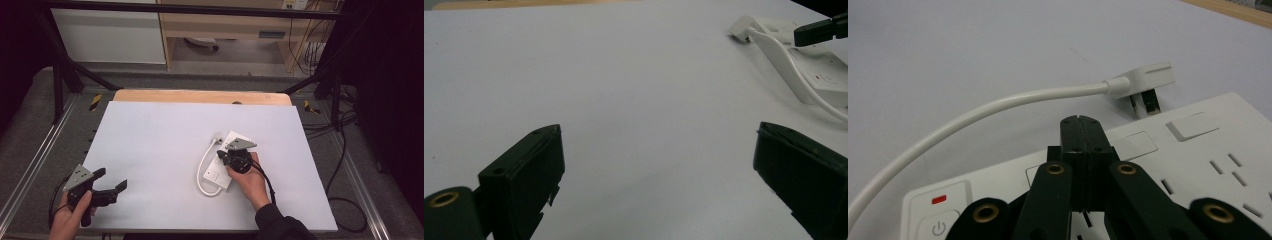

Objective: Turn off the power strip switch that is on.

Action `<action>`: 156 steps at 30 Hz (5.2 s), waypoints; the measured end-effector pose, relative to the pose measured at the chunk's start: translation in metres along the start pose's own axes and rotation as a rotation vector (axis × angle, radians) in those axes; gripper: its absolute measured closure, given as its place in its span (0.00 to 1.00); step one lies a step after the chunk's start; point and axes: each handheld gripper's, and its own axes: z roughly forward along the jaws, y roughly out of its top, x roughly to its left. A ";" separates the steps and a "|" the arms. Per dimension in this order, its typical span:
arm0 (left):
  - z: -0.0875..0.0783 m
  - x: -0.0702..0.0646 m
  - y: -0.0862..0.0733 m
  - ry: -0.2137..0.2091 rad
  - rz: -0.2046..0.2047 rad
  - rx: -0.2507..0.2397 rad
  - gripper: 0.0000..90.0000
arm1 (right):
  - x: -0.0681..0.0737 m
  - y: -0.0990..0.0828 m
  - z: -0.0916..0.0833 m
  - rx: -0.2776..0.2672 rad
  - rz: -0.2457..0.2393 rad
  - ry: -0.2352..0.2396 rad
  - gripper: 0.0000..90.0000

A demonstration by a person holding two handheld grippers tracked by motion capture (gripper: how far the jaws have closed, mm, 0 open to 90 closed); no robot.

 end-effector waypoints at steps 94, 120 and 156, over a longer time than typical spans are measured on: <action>0.000 0.000 0.000 0.001 0.000 0.001 0.07 | -0.001 0.002 -0.007 -0.017 0.022 0.015 1.00; 0.000 0.001 -0.001 0.001 -0.004 0.007 0.07 | -0.015 0.028 -0.019 0.001 0.036 -0.003 0.07; -0.001 0.000 -0.002 -0.004 -0.023 0.006 0.07 | -0.070 0.024 -0.091 -0.162 0.145 -0.081 0.03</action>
